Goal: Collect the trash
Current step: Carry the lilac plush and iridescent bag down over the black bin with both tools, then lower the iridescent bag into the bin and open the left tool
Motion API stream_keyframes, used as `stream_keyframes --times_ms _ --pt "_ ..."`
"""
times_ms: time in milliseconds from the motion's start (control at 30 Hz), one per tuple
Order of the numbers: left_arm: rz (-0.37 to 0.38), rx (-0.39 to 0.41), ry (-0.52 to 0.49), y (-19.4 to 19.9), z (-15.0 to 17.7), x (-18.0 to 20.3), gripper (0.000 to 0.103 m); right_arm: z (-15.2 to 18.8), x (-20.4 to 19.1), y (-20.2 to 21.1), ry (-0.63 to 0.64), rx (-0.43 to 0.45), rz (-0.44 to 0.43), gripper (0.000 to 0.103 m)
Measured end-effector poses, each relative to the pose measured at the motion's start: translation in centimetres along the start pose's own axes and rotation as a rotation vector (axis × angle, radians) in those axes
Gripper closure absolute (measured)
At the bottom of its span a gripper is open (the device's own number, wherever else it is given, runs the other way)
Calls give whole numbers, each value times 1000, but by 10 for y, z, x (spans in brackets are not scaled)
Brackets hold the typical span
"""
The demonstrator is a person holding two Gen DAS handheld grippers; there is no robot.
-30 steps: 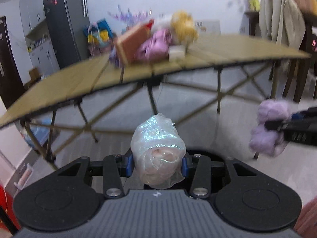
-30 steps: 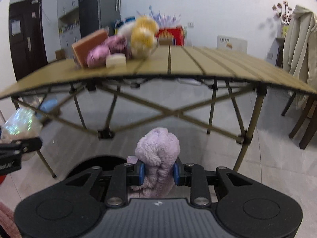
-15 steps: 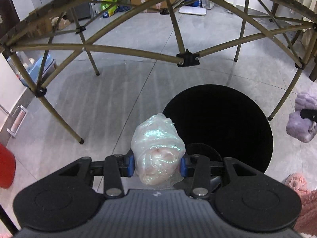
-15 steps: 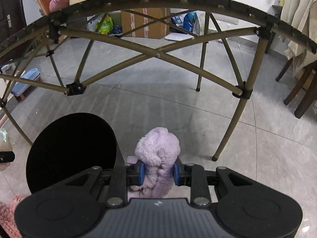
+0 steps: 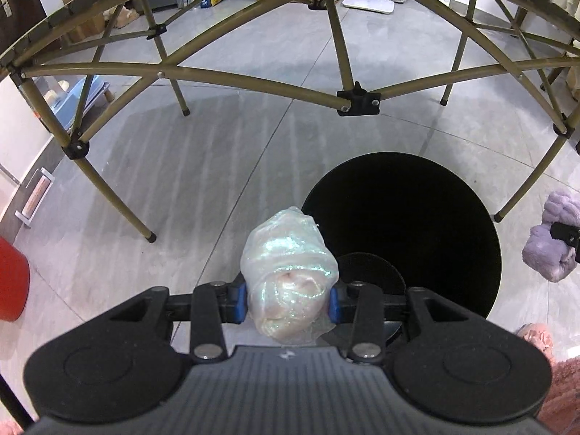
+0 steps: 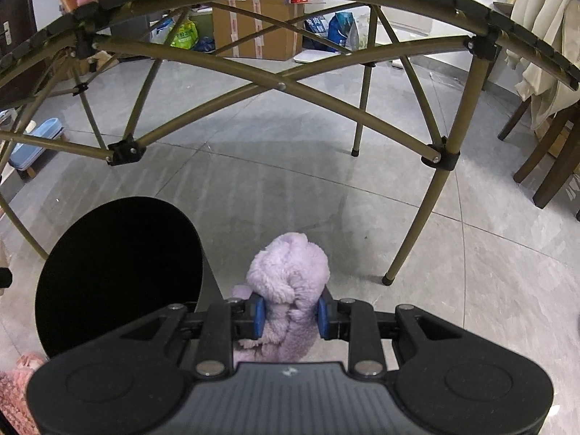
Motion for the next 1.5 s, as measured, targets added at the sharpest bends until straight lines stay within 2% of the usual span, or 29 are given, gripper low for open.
stream_keyframes --times_ms 633,967,1500 --pt "112 -26 -42 11 -14 57 64 2 -7 -6 18 -23 7 77" --pt "120 -55 -38 1 -21 88 63 3 -8 -8 23 -27 10 77" --pt "92 -168 24 -32 -16 115 63 4 -8 -9 23 -34 20 77"
Point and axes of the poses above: each gripper's, at about its wrist camera, not at the fingertips, and y roughly against the way its jaws point, x to its right, z to its underside, the point moved 2 cm from there along -y, roughly the way its jaws point, and after that the axes turned 12 degrees about x, right-handed, at the moved point
